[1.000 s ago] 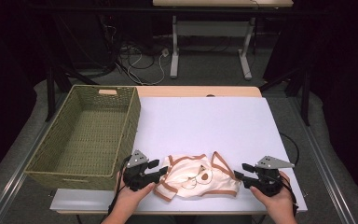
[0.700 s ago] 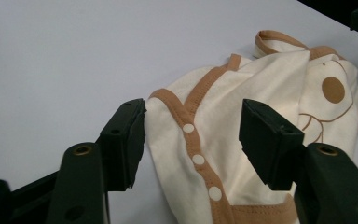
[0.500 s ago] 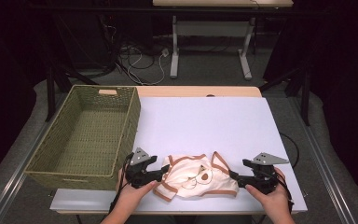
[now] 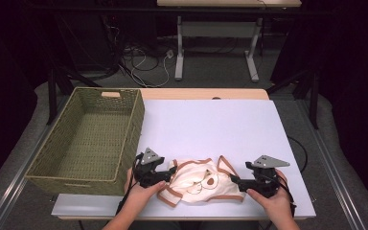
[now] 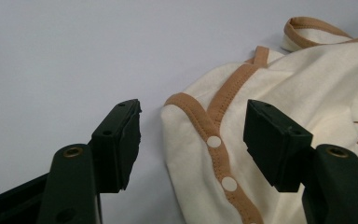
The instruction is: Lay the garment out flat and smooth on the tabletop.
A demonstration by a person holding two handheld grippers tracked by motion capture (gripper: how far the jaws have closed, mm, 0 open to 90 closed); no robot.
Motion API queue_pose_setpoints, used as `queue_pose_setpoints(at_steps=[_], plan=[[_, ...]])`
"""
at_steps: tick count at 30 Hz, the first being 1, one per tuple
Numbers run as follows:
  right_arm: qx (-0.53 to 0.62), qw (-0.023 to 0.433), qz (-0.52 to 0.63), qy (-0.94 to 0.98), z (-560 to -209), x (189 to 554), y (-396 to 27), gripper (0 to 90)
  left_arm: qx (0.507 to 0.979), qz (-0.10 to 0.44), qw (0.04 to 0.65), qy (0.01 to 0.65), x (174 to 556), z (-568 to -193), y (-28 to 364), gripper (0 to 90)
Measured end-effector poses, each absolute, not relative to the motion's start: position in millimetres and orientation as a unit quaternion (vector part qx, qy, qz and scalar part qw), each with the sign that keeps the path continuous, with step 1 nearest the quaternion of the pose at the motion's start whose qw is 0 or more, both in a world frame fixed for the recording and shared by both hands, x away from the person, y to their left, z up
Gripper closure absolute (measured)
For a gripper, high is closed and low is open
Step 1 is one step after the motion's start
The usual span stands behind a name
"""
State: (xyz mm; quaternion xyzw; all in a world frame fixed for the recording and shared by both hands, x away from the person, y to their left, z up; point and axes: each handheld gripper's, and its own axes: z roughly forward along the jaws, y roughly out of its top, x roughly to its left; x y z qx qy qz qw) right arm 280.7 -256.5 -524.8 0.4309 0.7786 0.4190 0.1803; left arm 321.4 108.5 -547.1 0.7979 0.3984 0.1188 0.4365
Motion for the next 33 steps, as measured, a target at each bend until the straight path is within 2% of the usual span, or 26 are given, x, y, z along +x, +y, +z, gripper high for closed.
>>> queue_pose_setpoints(at_steps=[11, 20, 23, 33], plan=[[0.436, 0.184, 0.420, 0.774, -523, 281, -258, 20.8, 0.815, 0.122, 0.409, 0.392, 326, -554, 95, 37.8], [0.442, 0.183, 0.423, 0.770, -524, 282, -259, 20.7, 0.822, 0.107, 0.399, 0.392, 328, -559, 89, 44.8], [0.438, 0.185, 0.422, 0.772, -524, 282, -257, 20.4, 0.828, 0.088, 0.390, 0.394, 326, -561, 86, 50.7], [0.445, 0.180, 0.411, 0.775, -531, 287, -255, 20.8, 0.845, 0.106, 0.376, 0.364, 321, -561, 82, 75.0]])
